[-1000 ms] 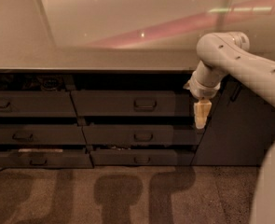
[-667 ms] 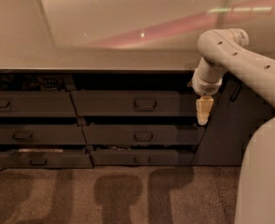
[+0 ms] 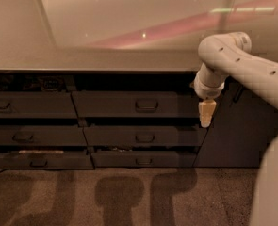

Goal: Open top drawer

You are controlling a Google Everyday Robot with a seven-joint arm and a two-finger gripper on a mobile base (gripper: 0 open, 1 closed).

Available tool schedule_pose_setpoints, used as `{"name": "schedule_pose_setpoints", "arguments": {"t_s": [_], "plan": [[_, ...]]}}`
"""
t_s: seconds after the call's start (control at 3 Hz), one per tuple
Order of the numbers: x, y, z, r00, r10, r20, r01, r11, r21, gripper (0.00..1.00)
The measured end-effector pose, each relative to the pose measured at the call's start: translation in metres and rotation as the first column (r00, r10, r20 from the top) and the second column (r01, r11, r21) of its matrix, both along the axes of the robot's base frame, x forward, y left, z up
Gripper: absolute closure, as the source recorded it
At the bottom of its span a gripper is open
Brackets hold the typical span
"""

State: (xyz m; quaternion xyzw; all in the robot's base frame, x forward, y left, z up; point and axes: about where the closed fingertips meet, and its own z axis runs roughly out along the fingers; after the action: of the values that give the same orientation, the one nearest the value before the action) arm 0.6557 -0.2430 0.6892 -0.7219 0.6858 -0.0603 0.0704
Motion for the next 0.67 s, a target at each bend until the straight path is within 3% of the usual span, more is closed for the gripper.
{"name": "schedule_pose_setpoints", "arguments": {"t_s": [0.33,0.67], "plan": [[-0.010,-0.002,0.005,0.9892,0.046,0.139,-0.037,0.997,-0.067,0.00],[-0.009,0.004,-0.009,0.9829,0.076,0.167,-0.065,0.995,-0.071,0.00]]}}
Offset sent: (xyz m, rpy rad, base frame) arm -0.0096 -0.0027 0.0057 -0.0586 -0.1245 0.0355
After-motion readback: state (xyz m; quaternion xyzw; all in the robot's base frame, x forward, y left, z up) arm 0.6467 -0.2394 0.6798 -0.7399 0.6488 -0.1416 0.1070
